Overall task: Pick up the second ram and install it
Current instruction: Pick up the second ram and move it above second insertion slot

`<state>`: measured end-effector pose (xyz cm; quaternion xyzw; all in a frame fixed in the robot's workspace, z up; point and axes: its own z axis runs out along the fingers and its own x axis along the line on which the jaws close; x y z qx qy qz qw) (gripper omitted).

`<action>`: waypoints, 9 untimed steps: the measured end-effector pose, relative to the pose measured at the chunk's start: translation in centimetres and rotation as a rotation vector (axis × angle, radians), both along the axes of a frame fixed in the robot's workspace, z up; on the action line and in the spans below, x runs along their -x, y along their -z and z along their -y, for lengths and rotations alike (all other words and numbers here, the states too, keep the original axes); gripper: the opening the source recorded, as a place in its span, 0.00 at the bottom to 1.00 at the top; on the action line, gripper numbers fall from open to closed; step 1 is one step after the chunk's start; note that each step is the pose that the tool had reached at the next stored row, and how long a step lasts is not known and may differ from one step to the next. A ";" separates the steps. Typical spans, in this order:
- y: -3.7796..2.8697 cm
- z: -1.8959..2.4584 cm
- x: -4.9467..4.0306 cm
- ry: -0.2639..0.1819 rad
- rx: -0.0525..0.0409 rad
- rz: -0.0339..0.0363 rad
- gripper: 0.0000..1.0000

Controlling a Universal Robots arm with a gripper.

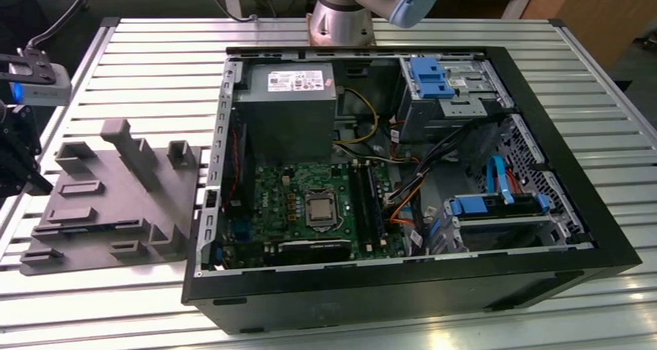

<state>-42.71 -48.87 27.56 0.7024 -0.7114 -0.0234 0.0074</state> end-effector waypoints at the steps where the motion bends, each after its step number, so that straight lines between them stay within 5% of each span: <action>1: 0.04 0.00 0.00 0.000 -0.0001 0.0000 0.11; 9: 0.33 0.00 0.00 0.000 0.0000 0.0000 0.11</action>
